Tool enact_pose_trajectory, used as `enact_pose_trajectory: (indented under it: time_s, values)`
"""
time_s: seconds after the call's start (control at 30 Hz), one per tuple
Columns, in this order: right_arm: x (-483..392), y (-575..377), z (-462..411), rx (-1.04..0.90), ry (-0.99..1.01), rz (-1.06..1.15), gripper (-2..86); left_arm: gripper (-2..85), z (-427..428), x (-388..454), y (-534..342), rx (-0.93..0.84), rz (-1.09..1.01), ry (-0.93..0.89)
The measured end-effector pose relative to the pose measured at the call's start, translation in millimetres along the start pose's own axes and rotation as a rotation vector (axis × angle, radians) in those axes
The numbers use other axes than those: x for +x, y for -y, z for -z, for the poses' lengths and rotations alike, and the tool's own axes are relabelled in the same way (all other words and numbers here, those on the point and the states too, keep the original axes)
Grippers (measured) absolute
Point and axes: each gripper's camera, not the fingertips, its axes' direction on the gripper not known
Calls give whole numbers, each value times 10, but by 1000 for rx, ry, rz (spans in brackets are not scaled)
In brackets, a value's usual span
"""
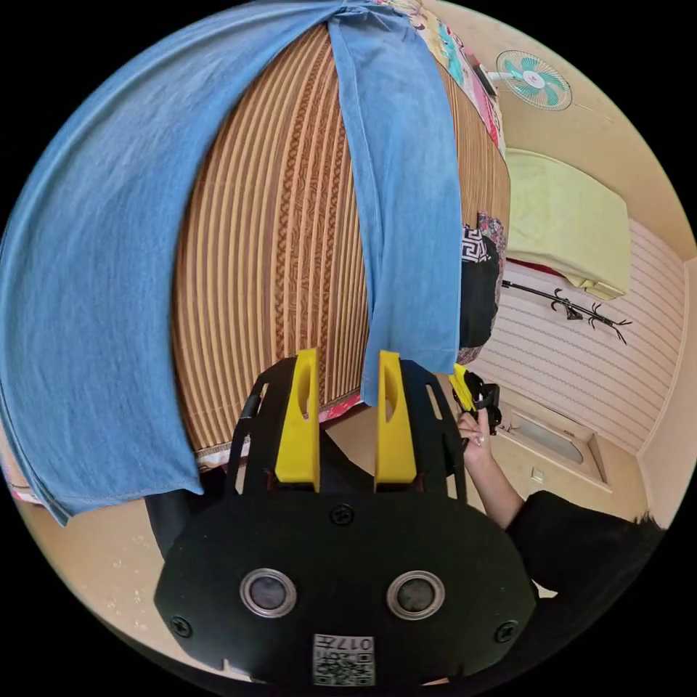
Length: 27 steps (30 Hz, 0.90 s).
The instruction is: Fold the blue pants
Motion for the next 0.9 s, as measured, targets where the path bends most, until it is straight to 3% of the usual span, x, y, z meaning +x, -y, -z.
enact_pose_trajectory:
  time_s: [0.13,0.4,0.6,0.77,0.9]
  values:
    - [89,222,346,22,-90,-24,8,117,-510,58,151,-47,21,28]
    - [28,469,795,68,-254,23,8,107,-782,198,-109,81,73,175]
    - [-148,392,700,-70,-280,139,9,114,-762,353,-252,159,105,56]
    - [-1030,-328,457,-317,-220,519,12,168,-397,895,-186,156,-99,-221]
    - [-1248,-703,266,-404,-175,601,15,183,-270,1306,-223,70,-159,-183]
